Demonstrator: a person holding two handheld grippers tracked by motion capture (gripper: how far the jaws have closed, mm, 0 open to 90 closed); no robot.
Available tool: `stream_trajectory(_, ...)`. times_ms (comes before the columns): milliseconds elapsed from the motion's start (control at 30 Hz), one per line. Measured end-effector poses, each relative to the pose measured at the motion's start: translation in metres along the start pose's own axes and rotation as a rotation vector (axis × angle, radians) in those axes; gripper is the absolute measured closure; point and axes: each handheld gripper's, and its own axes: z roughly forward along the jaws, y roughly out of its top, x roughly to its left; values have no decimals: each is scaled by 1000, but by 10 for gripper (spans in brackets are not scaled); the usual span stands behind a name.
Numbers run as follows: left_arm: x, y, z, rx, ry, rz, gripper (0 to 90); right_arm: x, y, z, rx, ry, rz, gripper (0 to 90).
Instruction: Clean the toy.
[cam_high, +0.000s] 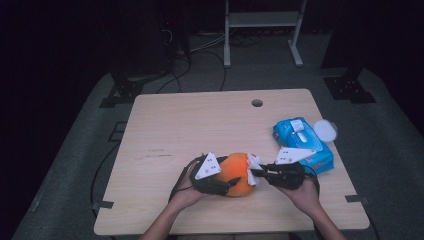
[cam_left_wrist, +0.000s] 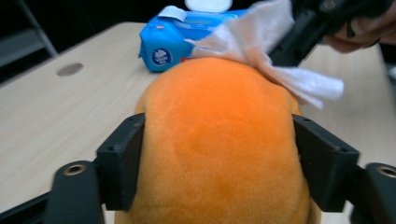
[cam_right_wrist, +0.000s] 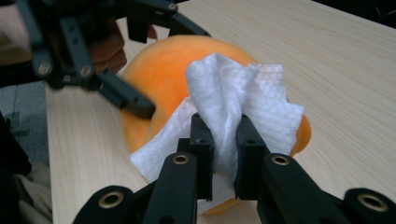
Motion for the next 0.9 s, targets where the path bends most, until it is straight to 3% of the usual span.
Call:
stream_trajectory(100,4,-4,-1,19,-67,-51,127,-2,-10,9,43,14,-7,801)
stream_trajectory(233,16,-6,-9,1,-101,-166,35,13,-11,11,65,43,-74,801)
stream_trajectory(267,16,-8,-7,14,-106,-171,27,18,-11,12,67,57,-89,801)
stream_trajectory(333,13,-15,-1,57,-144,-173,27,27,-9,12,79,41,-128,800)
stream_trajectory(367,11,-17,1,68,-132,-152,27,28,-7,12,81,37,-140,800)
stream_trajectory(433,11,-18,1,65,-124,-164,42,25,-7,9,80,29,-136,801)
stream_trajectory(633,10,-19,-1,68,-131,-151,63,1,-15,3,72,-8,-42,802)
stream_trajectory(733,7,-17,0,82,-128,-122,63,7,-11,4,52,6,-40,802)
stream_trajectory(833,4,-17,0,82,-123,-98,63,19,-3,7,28,29,-78,801)
stream_trajectory(900,4,-17,0,81,-122,-99,63,20,-2,7,34,26,-94,802)
